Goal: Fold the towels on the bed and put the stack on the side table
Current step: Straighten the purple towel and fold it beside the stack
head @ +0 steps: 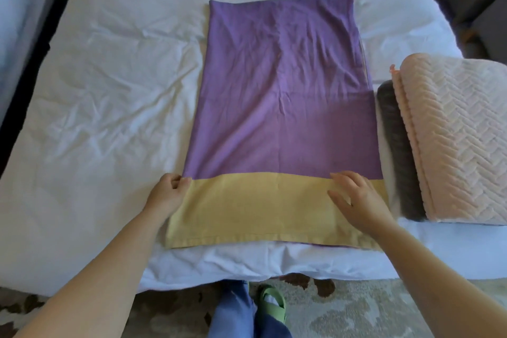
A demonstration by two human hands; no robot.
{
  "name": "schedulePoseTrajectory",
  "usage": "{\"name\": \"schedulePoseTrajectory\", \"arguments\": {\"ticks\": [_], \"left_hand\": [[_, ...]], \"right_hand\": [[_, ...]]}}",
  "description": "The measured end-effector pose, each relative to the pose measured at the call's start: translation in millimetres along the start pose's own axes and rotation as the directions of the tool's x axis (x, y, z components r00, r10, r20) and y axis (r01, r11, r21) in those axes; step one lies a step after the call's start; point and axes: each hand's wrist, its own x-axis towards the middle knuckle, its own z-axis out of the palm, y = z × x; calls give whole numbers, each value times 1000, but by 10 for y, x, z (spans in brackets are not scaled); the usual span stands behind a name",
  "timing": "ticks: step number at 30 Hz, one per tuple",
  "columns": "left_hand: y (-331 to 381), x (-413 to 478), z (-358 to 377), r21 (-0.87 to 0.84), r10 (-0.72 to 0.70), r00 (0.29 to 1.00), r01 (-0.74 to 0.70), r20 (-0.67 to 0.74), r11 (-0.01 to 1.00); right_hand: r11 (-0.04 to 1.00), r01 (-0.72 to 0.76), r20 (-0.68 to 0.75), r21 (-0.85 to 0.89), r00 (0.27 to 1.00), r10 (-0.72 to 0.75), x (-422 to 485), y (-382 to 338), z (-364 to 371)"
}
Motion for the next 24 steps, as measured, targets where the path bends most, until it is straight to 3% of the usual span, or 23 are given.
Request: {"name": "schedulePoseTrajectory", "arguments": {"ticks": [7, 17, 24], "left_hand": [[720, 931, 175, -125, 81, 996, -84, -30, 989], [1639, 2265, 173, -162, 186, 978, -200, -96, 966], [2166, 2980, 127, -221, 157, 977, -187, -144, 957]], "right_hand": [[991, -104, 58, -88, 992, 109, 952, -166, 302], [984, -147, -8, -103, 989, 147, 2083, -119, 183], [975, -199, -38, -102, 980, 196, 2964, 85, -94]]}}
